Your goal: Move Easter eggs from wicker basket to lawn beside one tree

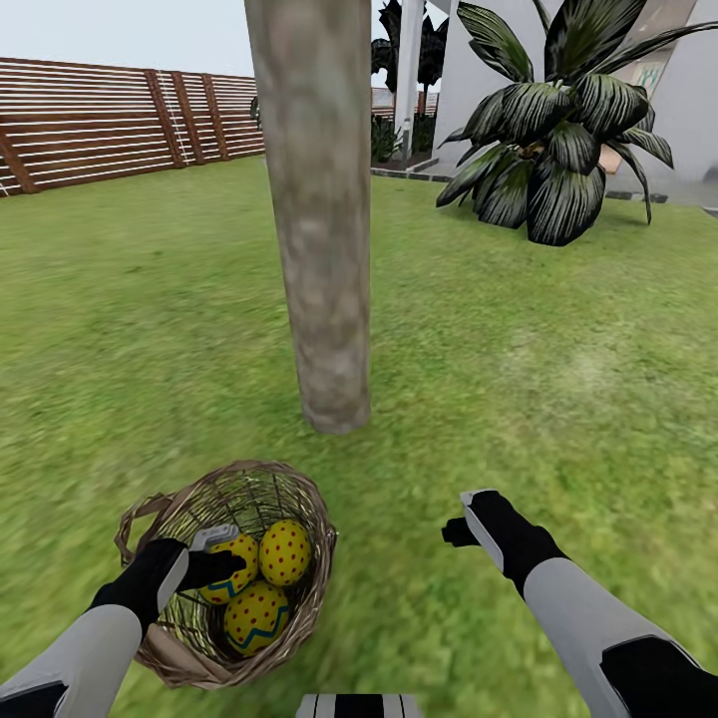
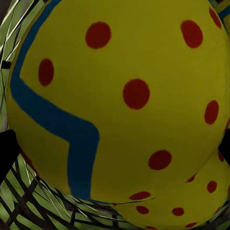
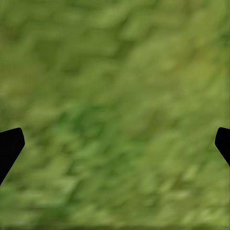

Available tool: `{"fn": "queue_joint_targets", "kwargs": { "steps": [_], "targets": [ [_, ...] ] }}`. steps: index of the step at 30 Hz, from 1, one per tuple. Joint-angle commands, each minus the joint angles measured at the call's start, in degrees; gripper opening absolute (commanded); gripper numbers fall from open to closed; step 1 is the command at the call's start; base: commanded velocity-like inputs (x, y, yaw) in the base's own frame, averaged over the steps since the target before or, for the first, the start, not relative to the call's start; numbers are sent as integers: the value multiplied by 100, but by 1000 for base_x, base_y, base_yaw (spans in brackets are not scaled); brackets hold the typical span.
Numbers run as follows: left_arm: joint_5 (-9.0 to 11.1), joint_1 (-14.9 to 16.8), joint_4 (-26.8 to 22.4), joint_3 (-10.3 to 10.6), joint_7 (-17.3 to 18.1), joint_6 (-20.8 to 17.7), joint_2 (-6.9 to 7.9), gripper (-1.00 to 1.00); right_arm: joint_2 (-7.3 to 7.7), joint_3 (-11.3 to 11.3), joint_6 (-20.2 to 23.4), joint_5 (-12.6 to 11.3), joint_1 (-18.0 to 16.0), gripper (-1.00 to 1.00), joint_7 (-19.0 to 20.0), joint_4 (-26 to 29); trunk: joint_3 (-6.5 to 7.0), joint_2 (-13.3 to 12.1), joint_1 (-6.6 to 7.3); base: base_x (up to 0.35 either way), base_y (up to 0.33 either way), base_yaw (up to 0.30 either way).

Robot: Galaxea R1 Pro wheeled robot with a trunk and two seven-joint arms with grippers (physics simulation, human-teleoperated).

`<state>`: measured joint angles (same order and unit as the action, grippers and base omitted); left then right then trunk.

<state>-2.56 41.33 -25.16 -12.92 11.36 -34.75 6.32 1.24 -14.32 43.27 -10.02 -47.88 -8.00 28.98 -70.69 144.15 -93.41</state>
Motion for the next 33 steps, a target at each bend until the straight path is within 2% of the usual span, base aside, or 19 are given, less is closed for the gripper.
{"fn": "queue_joint_targets", "kwargs": {
  "steps": [1, 33],
  "targets": [
    [12, -3, 72, -49, 47, -32, -8, -100, 8, -44, 23, -62, -2, 100, -45, 7, -5, 0, -1, 0, 0, 0],
    [10, -4, 72, -53, 50, -30, -8, -100, -1, -46, 23, -62, -2, 100, -44, 6, -5, 0, -1, 0, 0, 0]
  ]
}}
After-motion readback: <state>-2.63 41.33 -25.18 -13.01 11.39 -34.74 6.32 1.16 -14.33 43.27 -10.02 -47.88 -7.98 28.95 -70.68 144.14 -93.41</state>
